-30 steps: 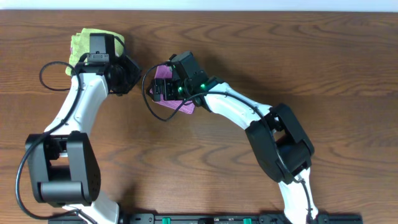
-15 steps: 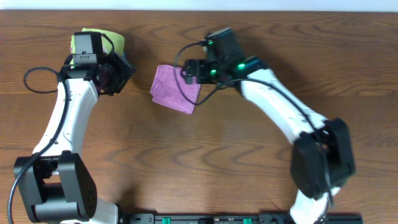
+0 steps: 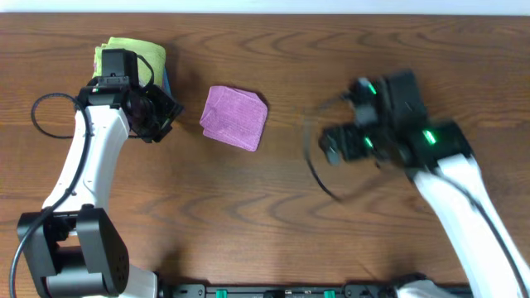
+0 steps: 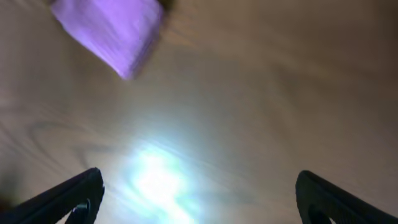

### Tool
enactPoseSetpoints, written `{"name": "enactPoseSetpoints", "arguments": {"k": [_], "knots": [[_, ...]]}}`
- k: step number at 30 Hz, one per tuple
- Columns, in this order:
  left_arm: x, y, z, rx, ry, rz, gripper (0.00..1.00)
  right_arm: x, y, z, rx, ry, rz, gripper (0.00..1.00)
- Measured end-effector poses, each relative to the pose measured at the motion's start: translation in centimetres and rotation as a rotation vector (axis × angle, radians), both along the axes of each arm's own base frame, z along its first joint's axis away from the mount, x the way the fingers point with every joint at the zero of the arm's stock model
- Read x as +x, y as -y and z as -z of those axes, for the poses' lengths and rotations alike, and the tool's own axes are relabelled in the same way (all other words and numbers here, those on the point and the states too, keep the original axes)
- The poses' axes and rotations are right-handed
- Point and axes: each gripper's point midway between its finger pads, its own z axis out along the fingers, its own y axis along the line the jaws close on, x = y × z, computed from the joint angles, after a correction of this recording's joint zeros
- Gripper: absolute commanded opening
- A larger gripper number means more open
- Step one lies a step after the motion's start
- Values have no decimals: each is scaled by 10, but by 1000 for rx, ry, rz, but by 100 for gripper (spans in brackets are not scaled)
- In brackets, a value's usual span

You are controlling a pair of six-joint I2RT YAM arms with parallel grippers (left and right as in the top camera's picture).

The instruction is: Fold the cloth

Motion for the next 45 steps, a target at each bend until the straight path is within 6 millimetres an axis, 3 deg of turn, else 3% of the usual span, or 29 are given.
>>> {"name": "enactPoseSetpoints", "arguments": {"k": [7, 11, 17, 21, 24, 32, 40, 45], "knots": [[-8, 36, 0, -24, -21, 66, 57, -93, 45, -2, 82, 204, 146, 99], [-18, 53, 11, -36, -48, 86, 69, -113, 61, 0, 110, 267, 268, 99], [-41, 65, 60, -112, -107, 40, 82, -115, 78, -9, 117, 331, 404, 99], [-41, 70, 80, -175, -77, -9, 93, -114, 82, -9, 112, 333, 430, 99], [-33, 73, 82, -207, -35, -40, 97, -114, 83, -9, 111, 333, 436, 99], [-14, 76, 79, -208, 49, -110, 98, -114, 84, -8, 108, 333, 445, 99], [-7, 84, 81, -157, 84, -151, 99, -114, 85, -8, 107, 333, 449, 99], [-1, 85, 95, -157, 72, -179, 100, -114, 85, -8, 107, 334, 449, 99]]}}
